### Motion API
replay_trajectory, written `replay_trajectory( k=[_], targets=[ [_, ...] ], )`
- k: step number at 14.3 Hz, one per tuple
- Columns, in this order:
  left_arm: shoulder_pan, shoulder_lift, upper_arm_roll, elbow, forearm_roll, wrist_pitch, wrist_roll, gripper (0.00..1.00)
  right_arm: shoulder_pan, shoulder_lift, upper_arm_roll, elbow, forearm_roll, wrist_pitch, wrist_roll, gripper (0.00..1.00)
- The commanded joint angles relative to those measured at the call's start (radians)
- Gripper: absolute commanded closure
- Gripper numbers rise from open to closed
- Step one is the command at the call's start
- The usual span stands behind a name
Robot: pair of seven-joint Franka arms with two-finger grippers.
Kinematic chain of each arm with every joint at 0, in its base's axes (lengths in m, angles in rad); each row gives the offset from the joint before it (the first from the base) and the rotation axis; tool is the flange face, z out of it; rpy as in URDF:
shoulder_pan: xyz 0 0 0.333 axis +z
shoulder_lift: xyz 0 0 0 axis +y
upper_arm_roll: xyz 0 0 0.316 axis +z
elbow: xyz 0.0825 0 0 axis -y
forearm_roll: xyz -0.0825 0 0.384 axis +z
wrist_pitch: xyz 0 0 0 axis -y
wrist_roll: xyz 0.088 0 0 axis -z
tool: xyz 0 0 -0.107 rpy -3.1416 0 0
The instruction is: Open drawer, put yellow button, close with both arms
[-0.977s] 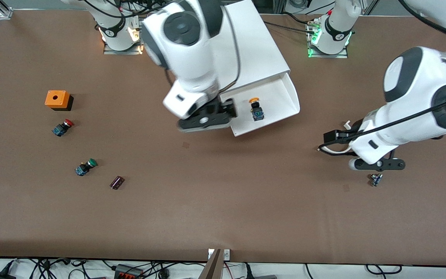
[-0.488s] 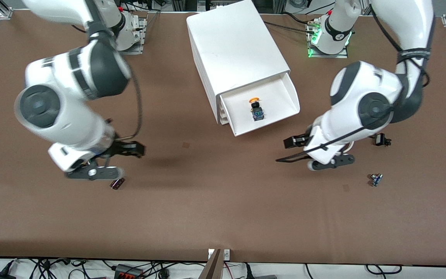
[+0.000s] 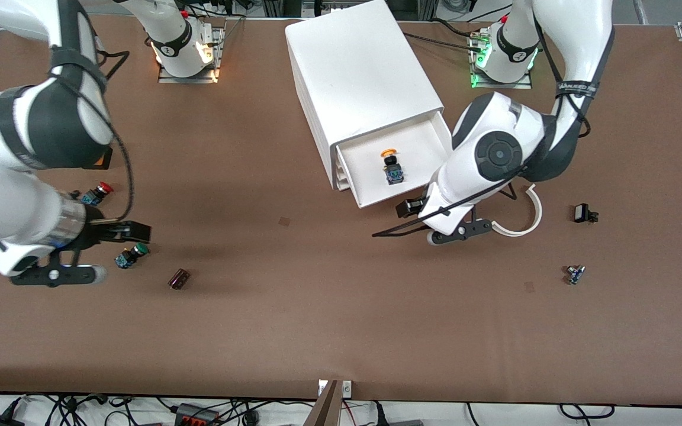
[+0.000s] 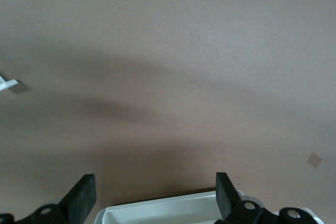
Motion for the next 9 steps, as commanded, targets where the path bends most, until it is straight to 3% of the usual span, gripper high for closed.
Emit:
replay_trajectory(
  k=[1,5,9],
  targets=[
    [-0.014,-0.068,0.001,-0.103,-0.001,0.060,-0.041,0.00,-0.056,-0.050,0.016,-0.046,0.004,-0.017,-0.037,0.00],
    [-0.040,-0.117,-0.011,-0.188,-0.001,0.059,-0.058,0.00,-0.091,-0.201,0.016,-0.212,-0.009,0.039,-0.028,0.00],
    [-0.034,-0.137,-0.091,-0.254,-0.003,0.056,-0.081,0.00,-0.154,-0.385,0.019,-0.458,-0.007,0.190,-0.071,0.00]
  ],
)
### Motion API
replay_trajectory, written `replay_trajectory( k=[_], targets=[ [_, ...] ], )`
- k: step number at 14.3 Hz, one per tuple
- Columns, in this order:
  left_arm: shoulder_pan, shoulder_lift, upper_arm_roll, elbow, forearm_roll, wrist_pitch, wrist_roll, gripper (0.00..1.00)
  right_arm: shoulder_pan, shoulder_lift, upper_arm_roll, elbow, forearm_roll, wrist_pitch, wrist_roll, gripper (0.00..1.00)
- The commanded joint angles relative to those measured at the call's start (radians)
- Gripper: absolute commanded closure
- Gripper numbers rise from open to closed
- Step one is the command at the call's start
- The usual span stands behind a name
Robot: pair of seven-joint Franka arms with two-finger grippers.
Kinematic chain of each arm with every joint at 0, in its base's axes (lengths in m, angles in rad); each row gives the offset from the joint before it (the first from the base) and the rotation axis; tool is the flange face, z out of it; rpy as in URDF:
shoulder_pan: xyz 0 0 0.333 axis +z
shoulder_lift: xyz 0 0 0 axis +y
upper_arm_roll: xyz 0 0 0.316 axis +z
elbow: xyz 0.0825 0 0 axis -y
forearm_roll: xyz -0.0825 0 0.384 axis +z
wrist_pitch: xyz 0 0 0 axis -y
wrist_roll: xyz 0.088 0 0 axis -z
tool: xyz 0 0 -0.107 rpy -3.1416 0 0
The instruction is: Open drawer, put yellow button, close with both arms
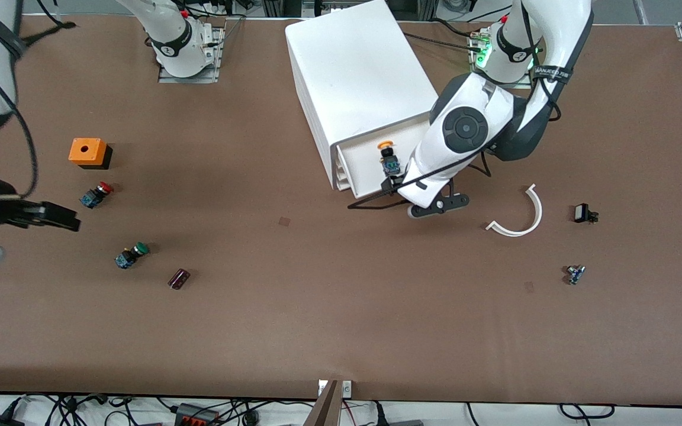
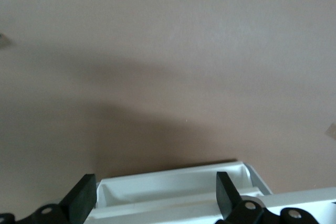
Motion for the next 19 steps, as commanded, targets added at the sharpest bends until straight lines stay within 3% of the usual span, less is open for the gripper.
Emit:
replay_trajectory(
  k=[1,5,10,16,19],
  targets=[
    [0.006,-0.054,-0.057,-0.089,-0.003,0.014,-0.027,0.00,-0.040,-0.167,0.020,-0.232,-0.011,0.089,-0.063,0.00],
    [0.007,-0.065,-0.123,-0.116,-0.004,0.013,-0.117,0.00,-0.096,-0.203,0.037,-0.226,-0.028,0.054,-0.123,0.00],
    [0.009,-0.097,-0.145,-0.133,-0.015,-0.020,-0.134,0.00,-0.084,-0.217,0.040,-0.235,-0.062,0.015,-0.116,0.00],
    [0.007,-0.095,-0.151,-0.127,-0.017,-0.039,-0.139,0.00,-0.083,-0.378,0.049,-0.480,-0.112,0.118,-0.112,0.00],
    [0.025,-0.095,-0.148,-0.115,-0.003,-0.040,-0.110,0.00,-0.081,-0.390,0.053,-0.500,-0.113,0.116,-0.107,0.00]
  ],
)
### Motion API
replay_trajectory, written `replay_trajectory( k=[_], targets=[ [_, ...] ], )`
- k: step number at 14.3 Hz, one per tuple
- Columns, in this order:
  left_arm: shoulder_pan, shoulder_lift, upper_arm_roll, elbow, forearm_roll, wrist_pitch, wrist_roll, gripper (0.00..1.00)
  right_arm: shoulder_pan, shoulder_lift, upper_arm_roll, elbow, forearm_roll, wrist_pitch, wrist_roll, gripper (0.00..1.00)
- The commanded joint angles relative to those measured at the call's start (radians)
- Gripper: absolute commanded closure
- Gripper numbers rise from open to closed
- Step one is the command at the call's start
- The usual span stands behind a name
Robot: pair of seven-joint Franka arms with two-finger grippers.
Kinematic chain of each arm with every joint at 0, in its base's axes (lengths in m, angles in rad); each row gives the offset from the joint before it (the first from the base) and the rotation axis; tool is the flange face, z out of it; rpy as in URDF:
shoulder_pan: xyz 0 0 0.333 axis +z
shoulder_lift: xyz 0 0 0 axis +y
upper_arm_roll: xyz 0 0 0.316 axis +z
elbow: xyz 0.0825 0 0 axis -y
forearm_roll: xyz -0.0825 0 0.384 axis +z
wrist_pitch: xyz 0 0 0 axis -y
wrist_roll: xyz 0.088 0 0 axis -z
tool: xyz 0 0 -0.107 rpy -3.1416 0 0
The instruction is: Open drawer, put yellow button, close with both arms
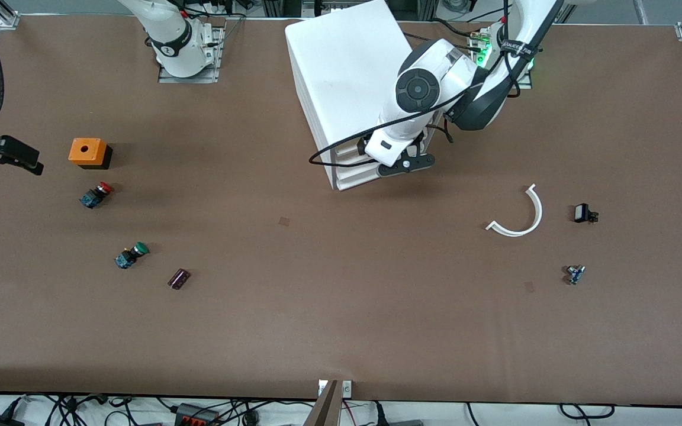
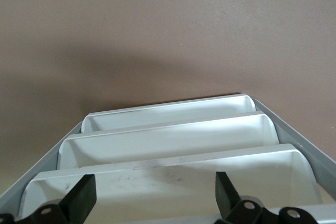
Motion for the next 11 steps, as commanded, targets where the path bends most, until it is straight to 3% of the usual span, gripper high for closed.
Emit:
replay_trajectory(
  k=[1,5,8,11],
  targets=[
    [0.047,-0.037,0.001,0.001,0.000,-0.014,0.068,0.00,-0.005,-0.044,0.015,-0.059,-0.019,0.026,0.001,0.00],
    [0.200,-0.034,0.003,0.054,0.022,-0.055,0.269,0.00,-0.005,-0.037,0.015,-0.056,-0.011,0.022,0.012,0.00],
    [0.263,-0.037,0.001,0.131,0.224,-0.168,0.423,0.00,-0.005,-0.035,0.015,-0.055,-0.011,0.022,0.043,0.00],
    [0.358,-0.037,0.008,0.240,0.240,-0.317,0.567,0.00,0.004,-0.024,0.016,-0.055,-0.014,0.011,0.026,0.00]
  ],
)
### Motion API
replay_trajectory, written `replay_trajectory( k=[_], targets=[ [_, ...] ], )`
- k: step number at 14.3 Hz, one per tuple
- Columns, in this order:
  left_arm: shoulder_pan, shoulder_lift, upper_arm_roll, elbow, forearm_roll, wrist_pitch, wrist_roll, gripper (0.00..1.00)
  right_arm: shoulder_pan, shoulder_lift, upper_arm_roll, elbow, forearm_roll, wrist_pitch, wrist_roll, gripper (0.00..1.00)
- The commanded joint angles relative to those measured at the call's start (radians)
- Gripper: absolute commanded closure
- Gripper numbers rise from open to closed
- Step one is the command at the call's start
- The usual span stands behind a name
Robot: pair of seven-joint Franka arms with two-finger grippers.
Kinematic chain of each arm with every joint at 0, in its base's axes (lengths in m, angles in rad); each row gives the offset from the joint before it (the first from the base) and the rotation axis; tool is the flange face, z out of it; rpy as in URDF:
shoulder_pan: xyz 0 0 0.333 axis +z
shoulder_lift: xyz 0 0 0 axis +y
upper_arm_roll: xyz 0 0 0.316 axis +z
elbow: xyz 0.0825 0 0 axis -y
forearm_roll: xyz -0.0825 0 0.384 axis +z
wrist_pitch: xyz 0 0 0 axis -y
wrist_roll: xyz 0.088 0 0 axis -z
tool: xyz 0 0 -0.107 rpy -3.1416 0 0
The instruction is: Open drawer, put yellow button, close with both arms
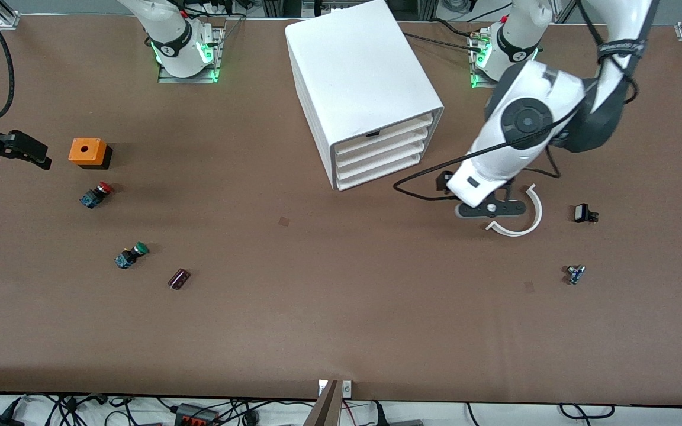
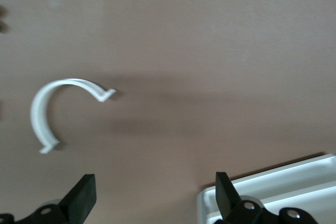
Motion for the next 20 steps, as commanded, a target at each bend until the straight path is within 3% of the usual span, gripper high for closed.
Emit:
replay_trajectory(
  k=[1,5,8,10,14,17,20],
  targets=[
    [0.100,-0.010,-0.009,0.118,0.025,-0.146,0.174,0.00,0.015,-0.008,0.011,-0.015,-0.019,-0.012,0.006,0.00],
    [0.180,-0.013,0.001,0.247,0.011,-0.232,0.381,0.00,0.033,-0.013,0.011,-0.011,-0.022,-0.012,0.007,0.00],
    [0.123,-0.088,0.196,0.230,-0.128,-0.229,0.591,0.00,0.019,-0.016,0.001,-0.004,-0.014,-0.016,0.006,0.00],
    [0.028,-0.162,0.336,0.157,-0.136,-0.220,0.626,0.00,0.027,-0.013,0.005,-0.002,-0.009,-0.012,0.010,0.00],
    [0.022,-0.294,0.347,-0.060,-0.132,-0.047,0.614,0.00,0.030,-0.016,0.011,-0.002,-0.009,-0.043,0.004,0.00],
    [0.036,-0.302,0.347,-0.066,-0.144,0.004,0.618,0.00,0.027,-0.019,0.008,-0.002,-0.009,-0.043,0.003,0.00],
    [0.033,-0.306,0.337,-0.043,-0.133,-0.055,0.624,0.00,0.032,-0.020,0.011,-0.004,-0.011,-0.047,-0.011,0.00]
  ],
)
